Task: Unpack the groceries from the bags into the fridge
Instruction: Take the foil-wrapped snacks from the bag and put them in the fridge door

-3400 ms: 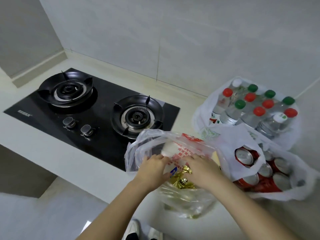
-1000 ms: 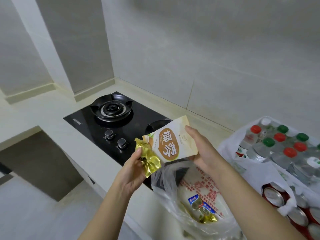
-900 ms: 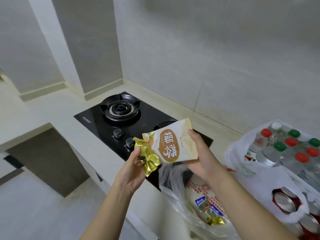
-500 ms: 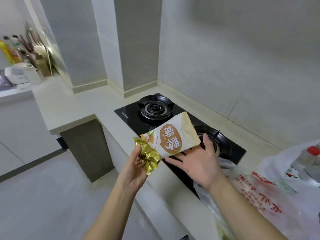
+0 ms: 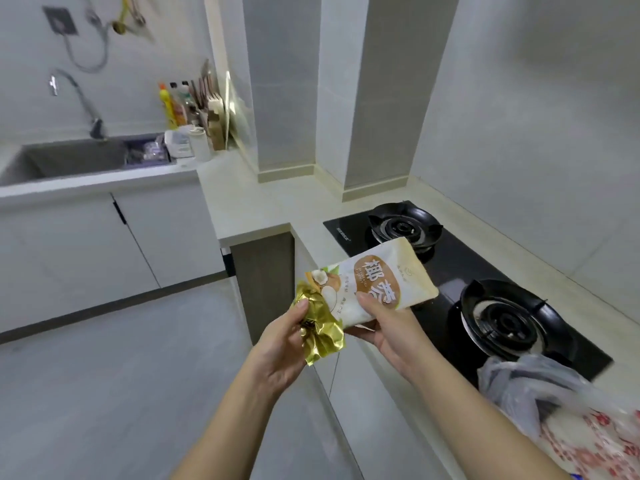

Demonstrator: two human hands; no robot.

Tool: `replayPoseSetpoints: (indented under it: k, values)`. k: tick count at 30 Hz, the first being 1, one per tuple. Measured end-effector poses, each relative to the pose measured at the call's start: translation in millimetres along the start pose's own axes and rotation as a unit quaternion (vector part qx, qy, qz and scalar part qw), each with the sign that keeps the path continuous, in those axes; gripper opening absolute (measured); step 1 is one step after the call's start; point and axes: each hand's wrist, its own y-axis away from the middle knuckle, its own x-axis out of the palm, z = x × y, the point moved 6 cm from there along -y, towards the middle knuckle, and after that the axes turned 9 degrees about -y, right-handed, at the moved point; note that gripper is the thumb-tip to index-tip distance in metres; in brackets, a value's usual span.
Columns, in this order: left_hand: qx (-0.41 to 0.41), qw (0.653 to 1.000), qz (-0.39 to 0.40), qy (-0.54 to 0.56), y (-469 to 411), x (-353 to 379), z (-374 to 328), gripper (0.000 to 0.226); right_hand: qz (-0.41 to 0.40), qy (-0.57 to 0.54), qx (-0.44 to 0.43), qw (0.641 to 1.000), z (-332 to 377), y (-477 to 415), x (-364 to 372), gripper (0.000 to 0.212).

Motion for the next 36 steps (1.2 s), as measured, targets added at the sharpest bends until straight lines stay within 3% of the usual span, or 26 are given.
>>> replayPoseSetpoints:
  k: [4,9,21,24,28,36]
  values:
    - [0.039,0.997,-0.058,0.036,19.0,-30.0,-22.8,0.040,0.050,0.025,0.039,0.998,-16.6,-15.8,43.7,0.030]
    - [0.120,0.977,-0.153,0.093,56.6,-84.9,-48.8,0.061,0.140,0.069,0.083,0.984,-39.1,-31.3,106.3,0.019]
    - [0.283,0.843,-0.422,0.176,224.5,-155.7,-46.9,0.039,0.407,0.111,0.225,0.878,-119.3,31.1,243.3,0.018]
    - [0.322,0.806,-0.455,0.199,267.9,-164.1,-37.3,0.016,0.448,0.122,0.250,0.850,-138.3,65.9,266.8,0.020]
    - [0.361,0.772,-0.477,0.216,318.0,-174.7,-27.0,0.011,0.489,0.127,0.267,0.821,-157.3,109.7,293.5,0.024]
    - [0.388,0.765,-0.469,0.211,398.5,-209.7,-29.3,0.019,0.510,0.095,0.269,0.812,-187.4,185.1,342.0,0.023]
